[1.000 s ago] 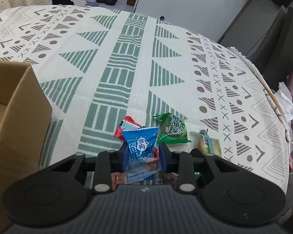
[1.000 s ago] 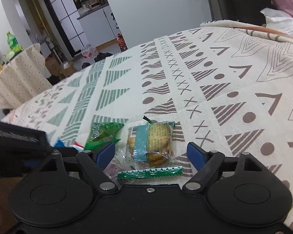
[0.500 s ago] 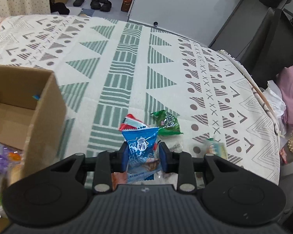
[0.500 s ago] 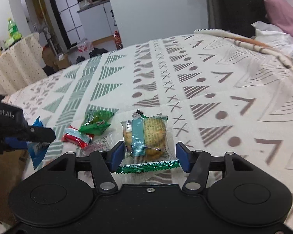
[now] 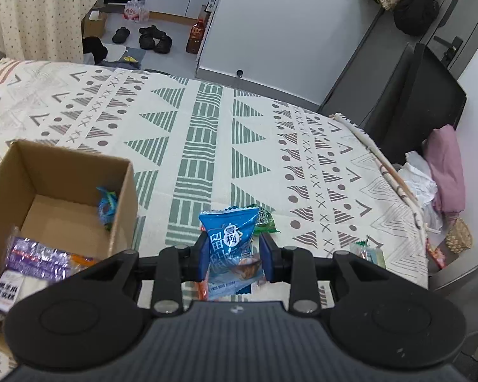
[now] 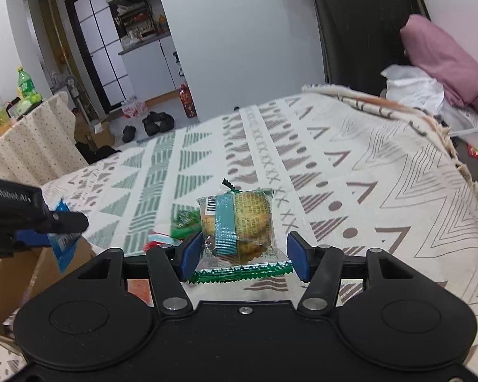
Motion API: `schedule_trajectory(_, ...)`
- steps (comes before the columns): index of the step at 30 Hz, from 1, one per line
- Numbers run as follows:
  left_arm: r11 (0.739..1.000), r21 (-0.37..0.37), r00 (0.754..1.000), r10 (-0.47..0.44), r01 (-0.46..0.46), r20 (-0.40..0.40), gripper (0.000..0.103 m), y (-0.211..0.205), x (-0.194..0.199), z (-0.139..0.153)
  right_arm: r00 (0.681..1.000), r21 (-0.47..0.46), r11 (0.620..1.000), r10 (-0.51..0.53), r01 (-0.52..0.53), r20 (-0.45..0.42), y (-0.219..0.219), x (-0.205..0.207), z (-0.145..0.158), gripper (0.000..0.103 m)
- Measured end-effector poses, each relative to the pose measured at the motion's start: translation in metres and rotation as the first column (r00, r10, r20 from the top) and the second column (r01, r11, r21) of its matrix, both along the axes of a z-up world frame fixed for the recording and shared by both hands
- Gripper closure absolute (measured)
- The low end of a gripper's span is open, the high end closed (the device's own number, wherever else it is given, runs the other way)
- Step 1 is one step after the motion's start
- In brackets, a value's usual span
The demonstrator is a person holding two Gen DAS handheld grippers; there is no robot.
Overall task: Organize snacks
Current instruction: 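Carry both packs over the box and open both tools to drop them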
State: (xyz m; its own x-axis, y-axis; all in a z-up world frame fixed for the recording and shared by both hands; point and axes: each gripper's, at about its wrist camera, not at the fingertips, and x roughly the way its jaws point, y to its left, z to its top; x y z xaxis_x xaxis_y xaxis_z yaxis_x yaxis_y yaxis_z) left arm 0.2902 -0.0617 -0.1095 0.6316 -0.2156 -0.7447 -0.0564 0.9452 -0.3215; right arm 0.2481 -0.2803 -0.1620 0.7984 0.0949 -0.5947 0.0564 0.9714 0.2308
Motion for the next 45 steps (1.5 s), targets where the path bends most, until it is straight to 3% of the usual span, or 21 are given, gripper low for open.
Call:
schedule_trajectory(9,0.998,-0.038,0.998,0.049,-0.047,0.047,0.072,0.030,-0.025,0.023,0.998,0.004,1.000,0.028,-0.028,0.051,0.021,-0.022,0.035,0.047)
schedule_trajectory(26,0.989,-0.097,0.986,0.123,-0.113,0.111,0.071,0.079,-0.049,0.050,0.991,0.021,0.996,0.079,-0.082,0.107,0.063,-0.045,0.067,0.047)
schedule_trajectory(35,0.978,-0.129,0.976,0.178,-0.162,0.128,0.071,0.109,-0.049,0.055,0.983,0.017,0.991,0.127,-0.130,0.131,0.092,-0.041,0.079,0.047)
schedule_trajectory(45,0.953,-0.155,0.957,0.276,-0.260,0.090,0.071,0.148,-0.041,0.042,0.972,0.049,0.977,0.198,-0.206,0.125,0.136,-0.025,0.074,0.047)
